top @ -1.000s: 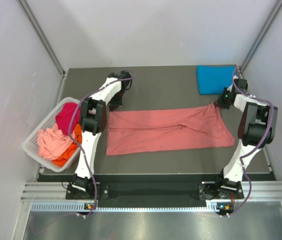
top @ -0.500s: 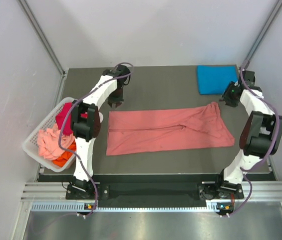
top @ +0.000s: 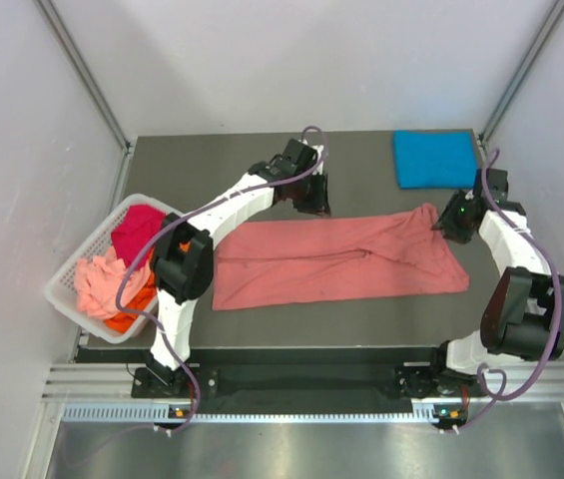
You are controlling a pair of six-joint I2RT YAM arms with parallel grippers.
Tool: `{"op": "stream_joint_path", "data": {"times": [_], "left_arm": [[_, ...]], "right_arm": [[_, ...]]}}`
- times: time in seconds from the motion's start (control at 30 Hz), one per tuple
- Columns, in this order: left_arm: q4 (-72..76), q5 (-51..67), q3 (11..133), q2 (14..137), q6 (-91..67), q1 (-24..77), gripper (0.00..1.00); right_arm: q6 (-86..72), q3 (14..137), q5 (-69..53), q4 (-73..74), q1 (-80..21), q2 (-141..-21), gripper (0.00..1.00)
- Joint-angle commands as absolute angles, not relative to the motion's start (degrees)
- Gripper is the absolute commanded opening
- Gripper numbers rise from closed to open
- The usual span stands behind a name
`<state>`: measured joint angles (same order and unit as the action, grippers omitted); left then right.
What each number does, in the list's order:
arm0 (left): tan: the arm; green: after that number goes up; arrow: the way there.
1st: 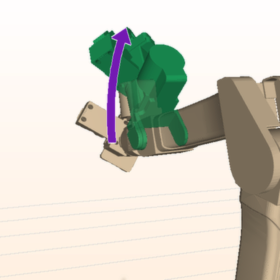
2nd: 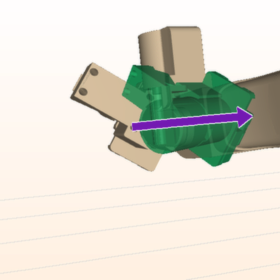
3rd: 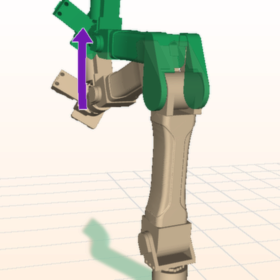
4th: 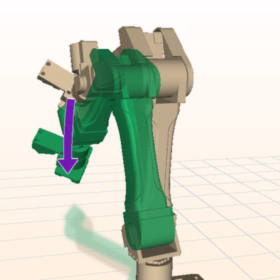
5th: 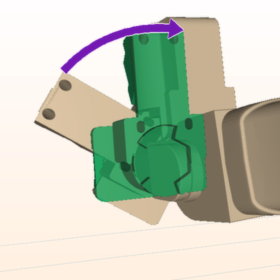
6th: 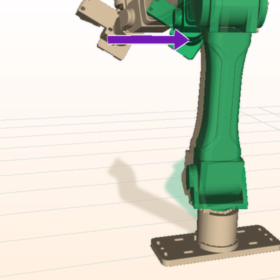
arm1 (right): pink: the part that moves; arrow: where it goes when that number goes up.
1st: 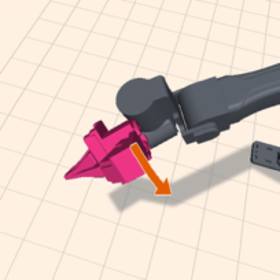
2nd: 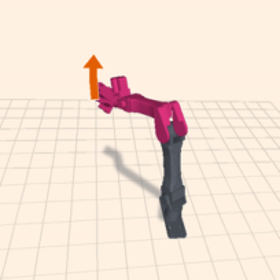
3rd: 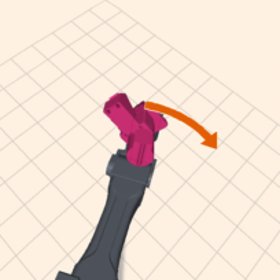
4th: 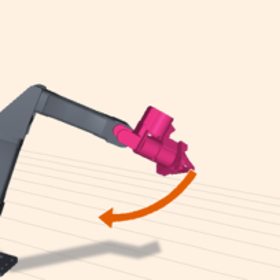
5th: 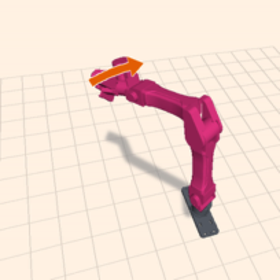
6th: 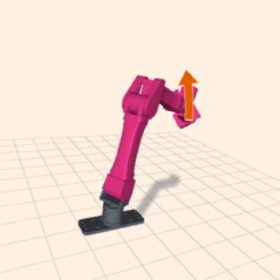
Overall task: Fold and stack the t-shirts
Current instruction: Fold the tshirt
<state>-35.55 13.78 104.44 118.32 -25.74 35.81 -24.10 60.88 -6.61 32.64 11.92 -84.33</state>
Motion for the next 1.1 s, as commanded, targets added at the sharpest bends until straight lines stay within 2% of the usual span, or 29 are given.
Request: {"op": "stream_joint_path", "data": {"times": [0.0,0.4,1.07], "left_arm": [[-17.86,22.67,103.71,121.36,-31.46,35.42,0.29],[-4.58,28.56,109.85,133.14,-32.43,40.87,0.30],[-2.64,26.01,116.46,143.26,-32.61,45.26,0.34]], "right_arm": [[-25.05,59.85,-8.96,30.67,9.76,-81.56,0.41],[-27.33,52.74,-10.28,26.19,5.19,-75.85,0.41],[-25.93,52.21,-10.20,26.72,5.10,-70.40,0.42]]}}
